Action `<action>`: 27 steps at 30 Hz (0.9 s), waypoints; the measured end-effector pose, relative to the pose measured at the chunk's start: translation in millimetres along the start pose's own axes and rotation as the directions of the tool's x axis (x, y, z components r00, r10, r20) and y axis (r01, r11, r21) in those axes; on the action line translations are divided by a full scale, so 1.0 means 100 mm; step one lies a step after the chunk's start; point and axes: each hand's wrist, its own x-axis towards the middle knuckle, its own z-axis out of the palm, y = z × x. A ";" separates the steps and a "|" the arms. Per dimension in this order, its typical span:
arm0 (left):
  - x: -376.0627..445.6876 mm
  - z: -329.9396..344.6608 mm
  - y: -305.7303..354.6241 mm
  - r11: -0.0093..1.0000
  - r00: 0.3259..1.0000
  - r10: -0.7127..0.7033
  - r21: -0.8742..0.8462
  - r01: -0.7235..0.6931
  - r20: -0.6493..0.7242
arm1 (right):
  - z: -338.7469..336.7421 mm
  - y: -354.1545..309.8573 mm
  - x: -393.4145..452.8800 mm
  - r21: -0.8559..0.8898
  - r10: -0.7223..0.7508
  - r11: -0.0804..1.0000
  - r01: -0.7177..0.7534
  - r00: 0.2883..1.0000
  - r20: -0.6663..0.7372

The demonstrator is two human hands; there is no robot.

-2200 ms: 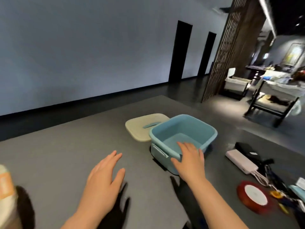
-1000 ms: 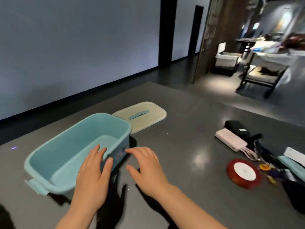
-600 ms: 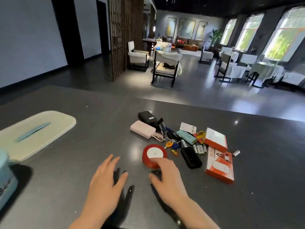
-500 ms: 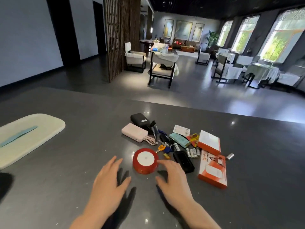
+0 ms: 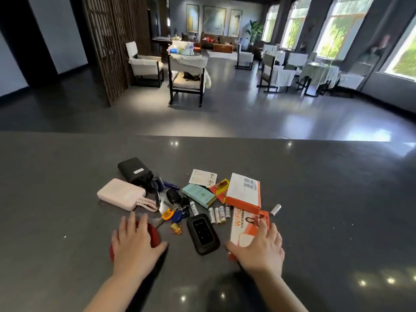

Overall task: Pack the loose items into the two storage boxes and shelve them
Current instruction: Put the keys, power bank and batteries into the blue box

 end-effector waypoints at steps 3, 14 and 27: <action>0.03 -0.01 -0.04 0.997 0.997 -0.076 0.007 0.076 0.003 | -0.06 0.04 0.08 -0.075 0.006 0.997 -0.002 0.999 0.043; -0.33 -0.29 -0.40 0.977 0.988 -0.155 -0.145 0.154 0.007 | -0.36 -0.25 -0.26 -0.083 -0.174 0.980 0.182 0.981 0.088; -2.03 -2.02 -2.05 0.914 0.775 -0.405 -0.237 0.330 -0.484 | 0.07 -2.15 -2.35 0.243 -0.797 0.601 0.761 0.548 0.255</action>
